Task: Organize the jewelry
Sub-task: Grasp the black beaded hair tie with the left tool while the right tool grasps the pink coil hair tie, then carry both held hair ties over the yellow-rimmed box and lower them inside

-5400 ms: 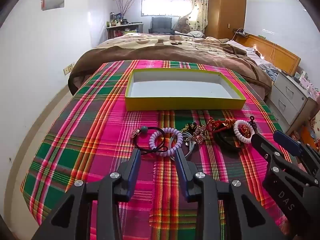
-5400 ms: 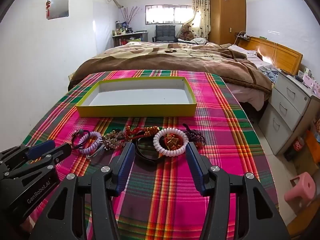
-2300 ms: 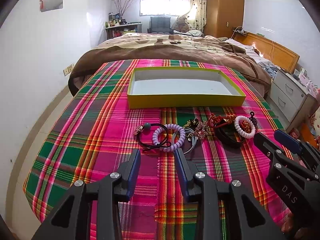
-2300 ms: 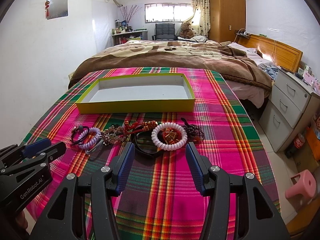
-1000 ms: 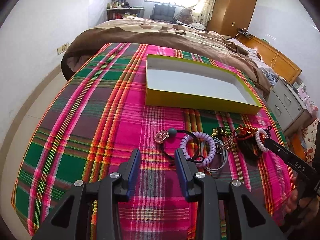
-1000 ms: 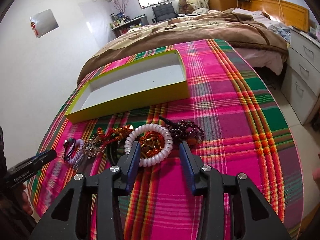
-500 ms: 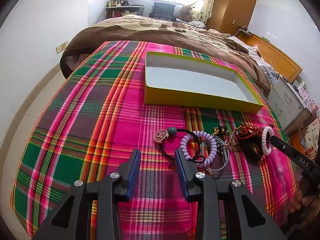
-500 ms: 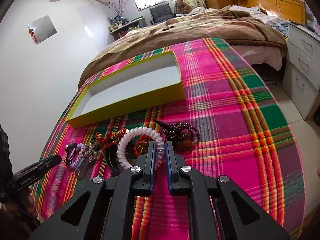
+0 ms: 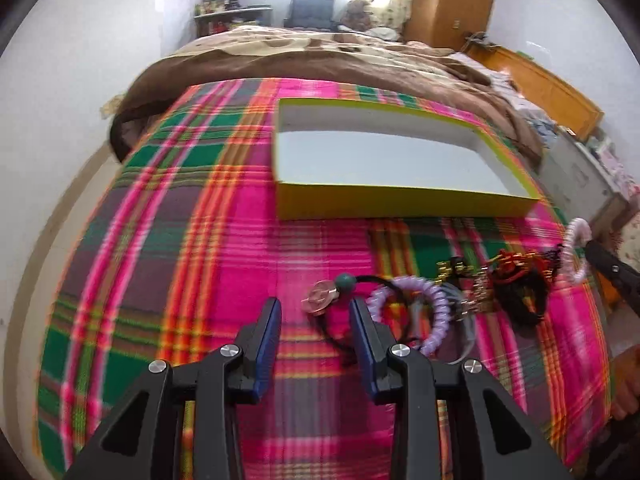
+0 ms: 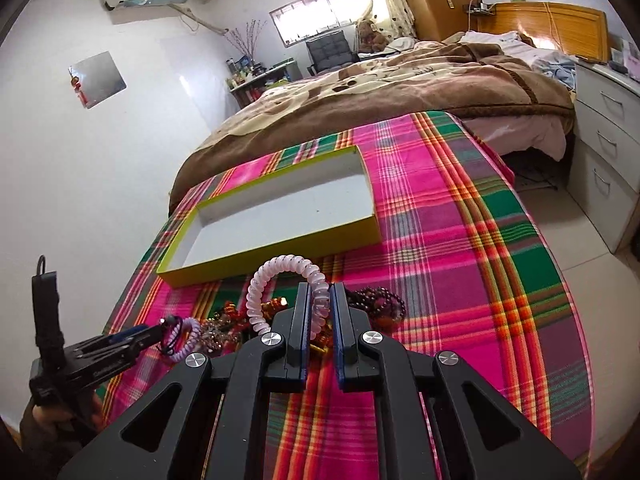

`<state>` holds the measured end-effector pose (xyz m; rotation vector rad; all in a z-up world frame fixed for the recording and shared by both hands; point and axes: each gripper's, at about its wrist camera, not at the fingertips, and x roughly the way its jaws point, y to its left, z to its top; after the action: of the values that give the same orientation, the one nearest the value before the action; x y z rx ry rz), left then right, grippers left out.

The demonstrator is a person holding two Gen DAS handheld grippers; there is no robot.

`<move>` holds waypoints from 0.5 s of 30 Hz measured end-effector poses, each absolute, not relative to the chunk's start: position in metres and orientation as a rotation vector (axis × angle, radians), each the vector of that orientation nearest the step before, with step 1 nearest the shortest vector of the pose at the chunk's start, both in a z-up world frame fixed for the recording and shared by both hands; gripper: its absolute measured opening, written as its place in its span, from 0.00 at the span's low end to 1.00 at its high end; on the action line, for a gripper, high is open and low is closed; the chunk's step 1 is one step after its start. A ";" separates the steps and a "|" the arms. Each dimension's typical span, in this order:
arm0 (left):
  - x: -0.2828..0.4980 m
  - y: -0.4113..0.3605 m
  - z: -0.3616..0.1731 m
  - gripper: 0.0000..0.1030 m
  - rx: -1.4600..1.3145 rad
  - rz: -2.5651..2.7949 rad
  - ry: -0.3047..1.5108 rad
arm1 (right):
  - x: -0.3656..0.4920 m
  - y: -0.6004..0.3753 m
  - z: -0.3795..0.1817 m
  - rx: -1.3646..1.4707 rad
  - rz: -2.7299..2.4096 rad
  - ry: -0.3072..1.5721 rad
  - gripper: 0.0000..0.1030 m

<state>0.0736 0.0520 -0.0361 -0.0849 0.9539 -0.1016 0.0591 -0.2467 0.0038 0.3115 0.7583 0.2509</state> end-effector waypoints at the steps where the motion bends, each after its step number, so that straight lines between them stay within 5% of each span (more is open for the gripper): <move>1: 0.076 0.051 -0.038 0.34 -0.090 -0.117 0.964 | 0.060 -0.246 0.004 0.311 0.253 0.760 0.09; 7: 0.082 0.047 -0.041 0.33 -0.042 -0.115 0.966 | 0.063 -0.241 0.004 0.303 0.254 0.766 0.09; 11: 0.084 0.048 -0.041 0.15 -0.030 -0.111 0.971 | 0.065 -0.237 0.004 0.276 0.248 0.765 0.09; 15: 0.083 0.048 -0.037 0.11 -0.008 -0.111 0.957 | 0.065 -0.229 0.004 0.239 0.244 0.766 0.09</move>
<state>0.0827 0.0482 -0.0369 -0.0076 0.9567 -0.1110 0.0650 -0.2295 0.0044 0.2395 0.7662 0.2438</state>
